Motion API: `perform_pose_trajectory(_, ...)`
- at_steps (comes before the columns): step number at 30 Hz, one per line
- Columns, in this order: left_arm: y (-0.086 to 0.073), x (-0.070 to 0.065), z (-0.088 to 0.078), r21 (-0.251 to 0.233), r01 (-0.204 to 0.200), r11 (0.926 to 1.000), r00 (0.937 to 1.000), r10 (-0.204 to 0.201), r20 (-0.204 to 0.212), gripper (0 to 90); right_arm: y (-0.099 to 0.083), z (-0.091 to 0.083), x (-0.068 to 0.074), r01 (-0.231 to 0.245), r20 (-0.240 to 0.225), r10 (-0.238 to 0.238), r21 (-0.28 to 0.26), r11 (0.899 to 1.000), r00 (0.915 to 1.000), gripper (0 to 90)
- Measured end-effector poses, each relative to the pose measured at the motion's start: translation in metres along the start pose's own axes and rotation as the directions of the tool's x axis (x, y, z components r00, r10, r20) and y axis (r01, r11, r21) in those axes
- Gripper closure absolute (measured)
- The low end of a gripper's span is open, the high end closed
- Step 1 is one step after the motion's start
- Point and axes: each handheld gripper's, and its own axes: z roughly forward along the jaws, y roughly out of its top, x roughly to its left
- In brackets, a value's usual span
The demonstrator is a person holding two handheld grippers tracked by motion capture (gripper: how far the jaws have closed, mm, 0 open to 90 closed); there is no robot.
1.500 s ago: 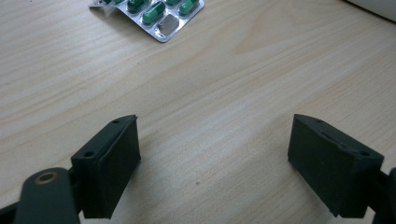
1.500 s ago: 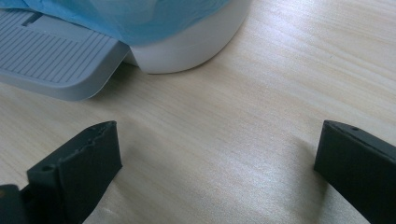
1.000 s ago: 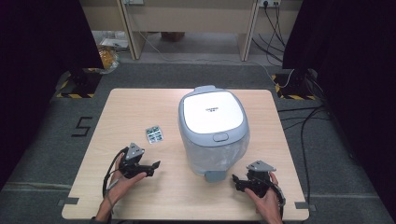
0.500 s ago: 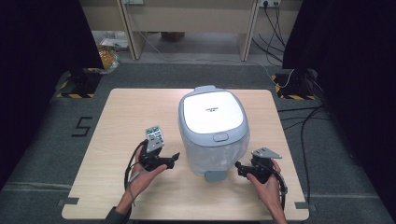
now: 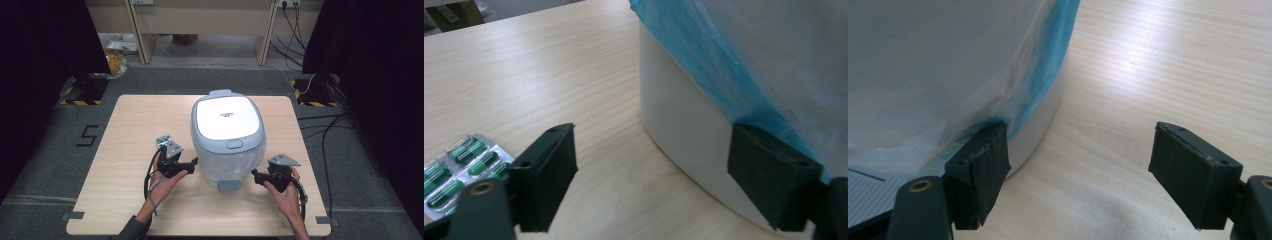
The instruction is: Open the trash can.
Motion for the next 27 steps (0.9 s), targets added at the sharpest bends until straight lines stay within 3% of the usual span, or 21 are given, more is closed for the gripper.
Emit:
perform_pose_trajectory(1, 0.004, 0.003, 0.004, 0.006, 0.001, 1.0000, 1.0000, 0.000, -0.009, 24.9, 0.003, 0.003, 0.001, 0.009, 0.007, -0.009, 0.000, 1.000, 0.9999, 23.7)
perform_pose_trajectory(6, 0.009, 0.009, 0.011, 0.010, 0.022, 0.9997, 0.9991, -0.021, -0.036, 25.7, 0.007, 0.011, 0.002, -0.004, 0.010, 0.004, -0.005, 1.000, 0.9999, 23.6)
perform_pose_trajectory(11, 0.011, 0.007, 0.014, 0.002, 0.043, 0.9991, 0.9979, -0.043, -0.048, 31.8, 0.010, 0.015, 0.002, -0.013, 0.021, 0.013, -0.010, 1.000, 0.9997, 23.7)
perform_pose_trajectory(15, 0.015, 0.004, 0.019, 0.005, 0.072, 0.9974, 0.9933, -0.071, -0.091, 35.5, 0.011, 0.019, 0.003, -0.010, 0.043, 0.011, -0.028, 1.000, 0.9990, 24.4)
perform_pose_trajectory(18, 0.015, 0.006, 0.021, 0.002, 0.094, 0.9956, 0.9923, -0.094, -0.080, 37.2, 0.012, 0.021, 0.002, -0.015, 0.038, 0.016, -0.032, 0.999, 0.9991, 24.4)
perform_pose_trajectory(27, 0.014, -0.001, 0.020, 0.002, 0.077, 0.9970, 0.9933, -0.077, -0.086, 43.2, 0.013, 0.025, -0.003, -0.022, 0.037, 0.024, -0.039, 0.999, 0.9991, 24.4)
